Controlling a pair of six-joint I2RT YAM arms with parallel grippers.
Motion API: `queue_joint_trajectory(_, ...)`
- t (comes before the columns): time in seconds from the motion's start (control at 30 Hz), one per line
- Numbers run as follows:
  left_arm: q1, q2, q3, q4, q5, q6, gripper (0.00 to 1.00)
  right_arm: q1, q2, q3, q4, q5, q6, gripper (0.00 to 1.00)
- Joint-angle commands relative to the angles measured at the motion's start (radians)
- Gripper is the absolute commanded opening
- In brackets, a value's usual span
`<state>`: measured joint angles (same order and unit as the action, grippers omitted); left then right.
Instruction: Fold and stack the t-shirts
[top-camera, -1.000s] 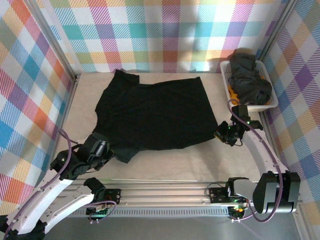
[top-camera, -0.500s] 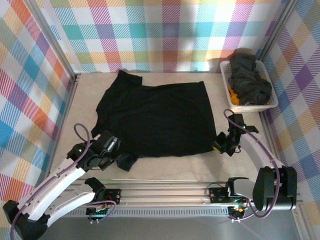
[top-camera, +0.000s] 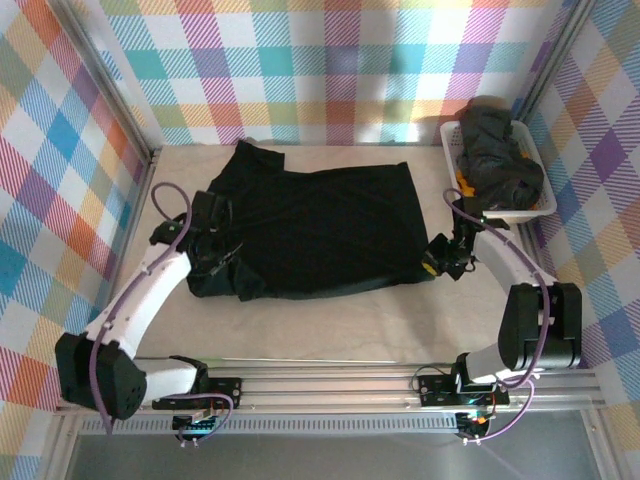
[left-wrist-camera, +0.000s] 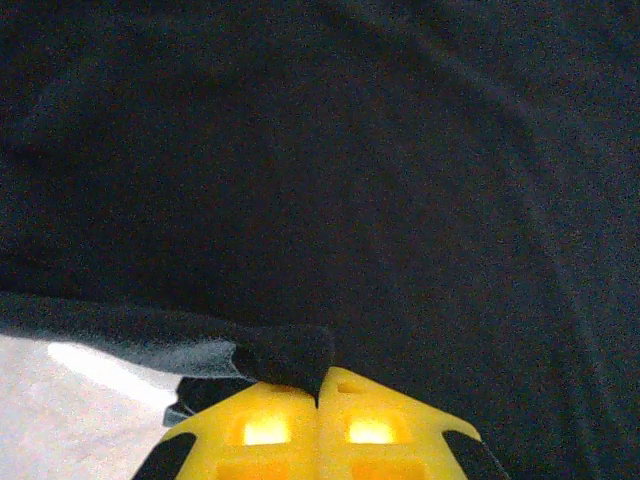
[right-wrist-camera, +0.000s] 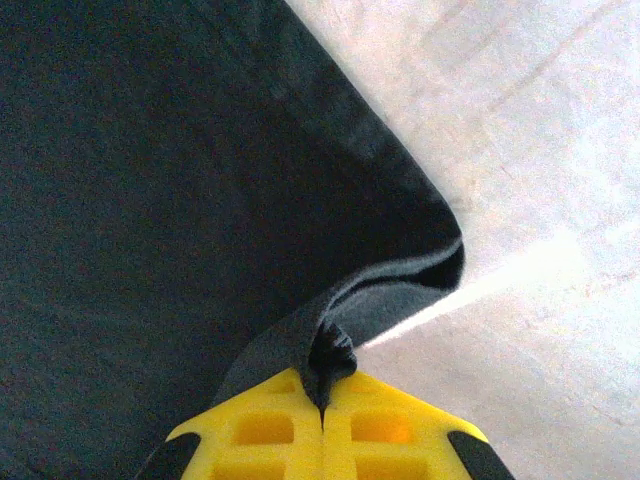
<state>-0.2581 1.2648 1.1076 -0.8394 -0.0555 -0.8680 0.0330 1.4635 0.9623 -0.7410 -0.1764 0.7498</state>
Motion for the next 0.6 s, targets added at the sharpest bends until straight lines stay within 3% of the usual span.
queue_joint_trajectory(0.0, 0.041, 0.059, 0.099, 0.035, 0.025, 0.098, 0.0, -0.003, 0.049, 0.068, 0.007, 0.023, 0.017, 0.0)
queue_joint_trajectory(0.23, 0.082, 0.202, 0.235, 0.034, 0.032, 0.154, 0.0, -0.003, 0.171, 0.183, 0.009, 0.015, 0.011, 0.0)
queue_joint_trajectory(0.57, 0.131, 0.282, 0.269, 0.06, 0.032, 0.174, 0.0, -0.004, 0.314, 0.324, -0.006, 0.003, -0.012, 0.0)
